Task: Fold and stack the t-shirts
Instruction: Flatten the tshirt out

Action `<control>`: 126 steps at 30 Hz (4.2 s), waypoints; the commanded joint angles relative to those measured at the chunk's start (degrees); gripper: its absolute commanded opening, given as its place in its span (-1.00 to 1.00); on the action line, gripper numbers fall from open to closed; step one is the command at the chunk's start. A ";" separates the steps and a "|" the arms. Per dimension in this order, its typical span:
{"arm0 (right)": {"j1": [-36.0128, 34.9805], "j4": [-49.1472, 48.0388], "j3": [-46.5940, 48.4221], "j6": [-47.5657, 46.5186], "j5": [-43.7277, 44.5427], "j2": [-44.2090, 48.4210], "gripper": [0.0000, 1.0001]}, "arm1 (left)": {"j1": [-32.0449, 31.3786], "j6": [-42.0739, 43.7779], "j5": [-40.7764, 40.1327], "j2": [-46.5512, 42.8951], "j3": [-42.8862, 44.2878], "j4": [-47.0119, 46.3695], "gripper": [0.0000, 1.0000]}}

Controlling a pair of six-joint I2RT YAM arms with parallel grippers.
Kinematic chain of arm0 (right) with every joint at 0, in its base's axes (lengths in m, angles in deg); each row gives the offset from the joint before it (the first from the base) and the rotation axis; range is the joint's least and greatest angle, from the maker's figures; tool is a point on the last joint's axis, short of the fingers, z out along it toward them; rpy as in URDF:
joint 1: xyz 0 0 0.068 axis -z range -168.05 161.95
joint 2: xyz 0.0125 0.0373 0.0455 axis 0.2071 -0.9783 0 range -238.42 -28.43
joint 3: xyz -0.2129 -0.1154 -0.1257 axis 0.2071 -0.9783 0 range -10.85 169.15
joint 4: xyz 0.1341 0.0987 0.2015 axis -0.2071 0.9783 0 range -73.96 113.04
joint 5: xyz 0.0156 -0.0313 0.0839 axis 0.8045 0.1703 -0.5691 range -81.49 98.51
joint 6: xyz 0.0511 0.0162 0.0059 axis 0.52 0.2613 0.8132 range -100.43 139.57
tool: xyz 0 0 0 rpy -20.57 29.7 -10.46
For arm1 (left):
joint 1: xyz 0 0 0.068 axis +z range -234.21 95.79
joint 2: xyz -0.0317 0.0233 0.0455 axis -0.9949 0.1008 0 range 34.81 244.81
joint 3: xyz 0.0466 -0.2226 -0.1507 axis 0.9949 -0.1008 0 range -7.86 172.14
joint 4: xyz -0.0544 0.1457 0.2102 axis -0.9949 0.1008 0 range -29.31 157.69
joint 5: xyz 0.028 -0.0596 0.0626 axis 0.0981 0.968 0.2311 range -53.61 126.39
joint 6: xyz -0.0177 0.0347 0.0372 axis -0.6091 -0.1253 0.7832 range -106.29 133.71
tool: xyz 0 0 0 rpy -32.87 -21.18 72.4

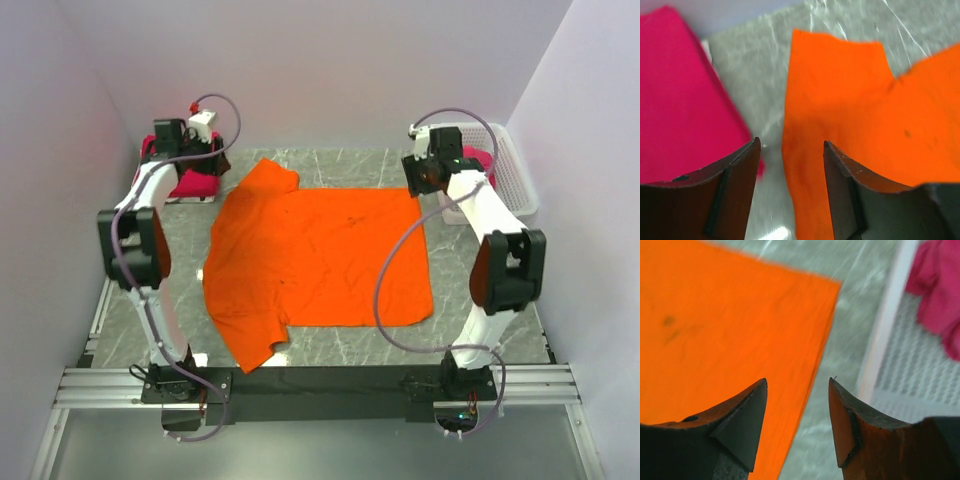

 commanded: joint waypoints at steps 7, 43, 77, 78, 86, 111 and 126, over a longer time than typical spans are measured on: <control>-0.92 17.32 -14.32 -2.43 -11.99 8.38 0.06 | 0.32 11.63 1.35 -19.72 -22.08 16.03 -0.11; 2.68 26.73 -17.47 -3.49 -17.61 13.55 0.27 | 6.12 13.93 -5.59 -13.49 -28.25 22.63 -0.30; 1.99 31.22 -9.23 5.02 -35.99 1.36 -0.66 | 6.20 14.46 -6.74 -10.50 -26.32 21.75 -0.29; 0.94 30.61 -8.79 5.47 -35.82 0.30 -0.34 | 6.29 14.37 -6.74 -9.98 -26.14 21.75 -0.29; 0.40 28.85 -12.47 4.33 -26.95 3.09 -0.05 | 6.29 14.72 -6.73 -10.15 -25.35 22.72 -0.29; -9.53 21.37 -2.37 5.65 -13.67 -8.67 -0.06 | 6.29 14.63 -7.00 -8.39 -25.26 22.37 -0.29; -9.01 26.20 -11.42 2.66 -15.08 -0.51 -1.00 | 7.17 15.42 -8.58 -7.60 -26.05 22.19 -0.31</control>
